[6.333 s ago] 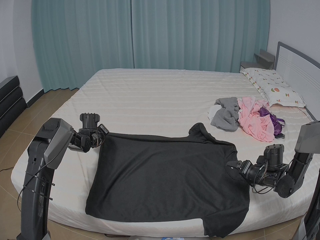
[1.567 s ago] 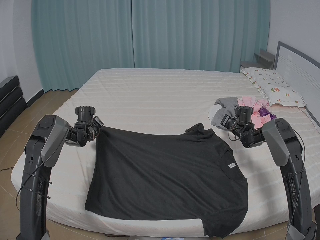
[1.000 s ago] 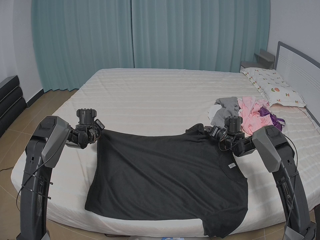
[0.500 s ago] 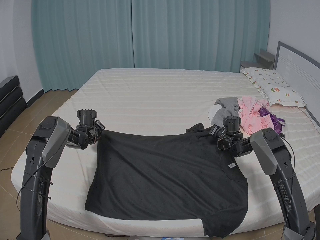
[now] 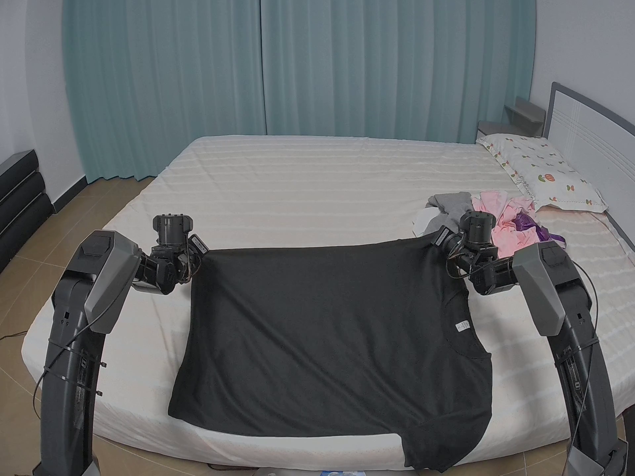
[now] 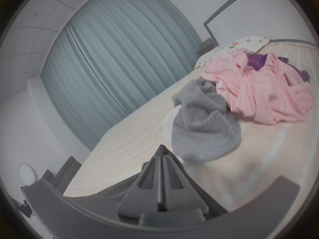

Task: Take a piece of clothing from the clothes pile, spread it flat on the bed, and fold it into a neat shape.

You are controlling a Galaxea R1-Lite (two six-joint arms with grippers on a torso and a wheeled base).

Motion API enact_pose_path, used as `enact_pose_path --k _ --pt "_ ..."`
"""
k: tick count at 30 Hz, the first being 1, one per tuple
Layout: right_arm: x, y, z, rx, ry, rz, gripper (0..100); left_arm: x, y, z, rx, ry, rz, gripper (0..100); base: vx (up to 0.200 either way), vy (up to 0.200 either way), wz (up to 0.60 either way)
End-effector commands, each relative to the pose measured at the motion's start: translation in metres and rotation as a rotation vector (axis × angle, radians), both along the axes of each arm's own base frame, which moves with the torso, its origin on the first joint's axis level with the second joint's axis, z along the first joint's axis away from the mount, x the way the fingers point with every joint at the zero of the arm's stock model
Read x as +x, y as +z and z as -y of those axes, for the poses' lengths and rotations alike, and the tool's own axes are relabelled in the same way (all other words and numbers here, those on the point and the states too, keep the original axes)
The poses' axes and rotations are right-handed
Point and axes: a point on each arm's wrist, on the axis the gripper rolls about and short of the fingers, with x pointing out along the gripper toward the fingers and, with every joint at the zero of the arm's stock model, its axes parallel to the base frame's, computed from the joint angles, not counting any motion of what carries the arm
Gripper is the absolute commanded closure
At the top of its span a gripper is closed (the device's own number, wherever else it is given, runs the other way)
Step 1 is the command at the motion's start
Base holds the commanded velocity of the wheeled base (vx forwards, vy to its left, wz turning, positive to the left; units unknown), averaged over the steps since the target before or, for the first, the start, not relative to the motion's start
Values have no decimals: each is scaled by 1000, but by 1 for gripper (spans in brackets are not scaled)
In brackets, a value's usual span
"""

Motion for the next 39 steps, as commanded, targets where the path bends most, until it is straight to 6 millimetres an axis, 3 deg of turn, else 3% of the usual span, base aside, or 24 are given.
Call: enact_pose_path --k 1,2,4,11,14,27,39 --pt "1 30 7 2 -13 54 100 2 5 0 2 3 17 100 0 0 0" --pt "0 46 10 2 -16 83 100 4 9 -1 3 6 30 100 0 0 0" --pt "0 57 11 4 -16 101 100 4 10 -1 4 6 31 100 0 0 0" --pt "-2 80 16 8 -16 143 100 4 13 0 8 2 36 100 0 0 0" --pt "-2 80 19 6 -22 143 100 5 16 -1 19 -3 51 100 0 0 0" --pt "1 54 19 -2 -25 100 100 12 28 1 27 13 96 100 0 0 0" --pt "1 4 7 -39 -4 15 100 15 -7 13 29 -7 48 100 0 0 0"
